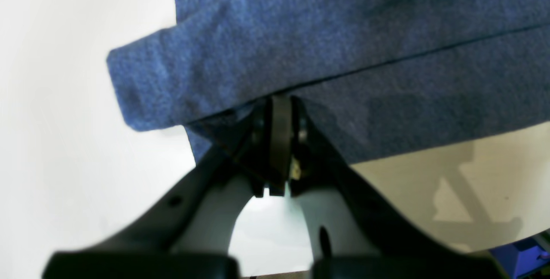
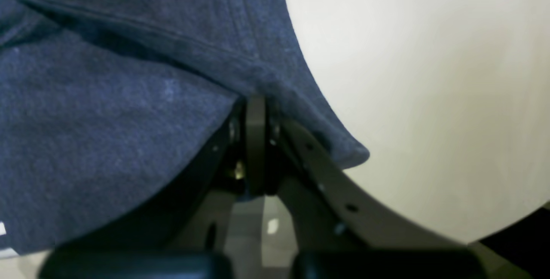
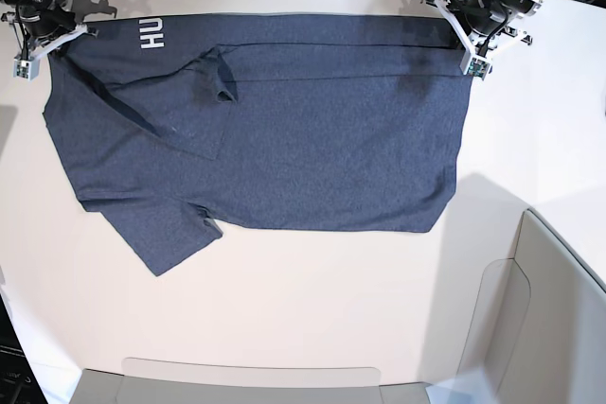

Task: Layout the t-shirt on the table in an organized manner, then fold the t-shirt properly
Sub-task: 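Drag the folded edge with both grippers away from the hem to straighten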

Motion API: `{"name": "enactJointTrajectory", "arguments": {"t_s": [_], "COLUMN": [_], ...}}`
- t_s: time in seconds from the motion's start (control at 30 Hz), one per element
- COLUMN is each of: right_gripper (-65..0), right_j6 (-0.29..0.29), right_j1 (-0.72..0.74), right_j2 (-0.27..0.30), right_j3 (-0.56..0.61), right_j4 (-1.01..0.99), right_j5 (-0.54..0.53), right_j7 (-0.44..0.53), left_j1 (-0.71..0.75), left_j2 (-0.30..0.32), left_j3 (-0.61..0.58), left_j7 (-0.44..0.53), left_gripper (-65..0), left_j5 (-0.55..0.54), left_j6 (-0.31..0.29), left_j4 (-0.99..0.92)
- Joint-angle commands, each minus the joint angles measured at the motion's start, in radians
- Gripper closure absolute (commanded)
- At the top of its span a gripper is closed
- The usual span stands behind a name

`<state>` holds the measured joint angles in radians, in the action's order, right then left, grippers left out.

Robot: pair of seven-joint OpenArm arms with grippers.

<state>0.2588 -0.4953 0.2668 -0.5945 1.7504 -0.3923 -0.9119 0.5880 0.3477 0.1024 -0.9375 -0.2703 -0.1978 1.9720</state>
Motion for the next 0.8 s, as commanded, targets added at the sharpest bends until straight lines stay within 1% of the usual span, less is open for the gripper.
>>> {"name": "enactJointTrajectory", "arguments": {"t_s": [0.0, 0.13, 0.23, 0.47, 0.57, 0.77], "right_gripper": [0.0, 0.0, 0.0, 0.0, 0.0, 0.0], "right_j6": [-0.006, -0.006, -0.006, -0.006, -0.006, -0.006], "right_j1": [-0.027, -0.061, -0.079, -0.141, -0.168, -0.19], "right_j2": [0.013, 0.013, 0.015, 0.009, 0.016, 0.042], "right_j3": [-0.003, -0.003, -0.003, 0.014, 0.049, 0.052], "right_j4": [-0.004, -0.004, -0.004, 0.052, 0.053, 0.052], "right_j5": [0.036, 0.036, 0.036, 0.036, 0.036, 0.036], "right_j7": [-0.063, -0.062, -0.062, -0.063, -0.063, -0.063], "left_j1": [0.023, 0.031, 0.034, 0.091, 0.1, 0.111], "left_j2": [0.011, 0.011, 0.007, 0.007, 0.007, 0.009], "left_j3": [0.009, 0.012, 0.043, 0.063, 0.063, 0.063], "left_j7": [-0.016, -0.018, -0.024, -0.024, -0.018, -0.018], "left_gripper": [0.0, 0.0, 0.0, 0.0, 0.0, 0.0], "left_j5": [0.013, 0.013, 0.013, 0.012, 0.012, 0.012], "left_j6": [0.008, 0.018, 0.018, 0.018, 0.018, 0.018], "left_j4": [0.008, 0.01, 0.02, 0.046, 0.046, 0.046]}}
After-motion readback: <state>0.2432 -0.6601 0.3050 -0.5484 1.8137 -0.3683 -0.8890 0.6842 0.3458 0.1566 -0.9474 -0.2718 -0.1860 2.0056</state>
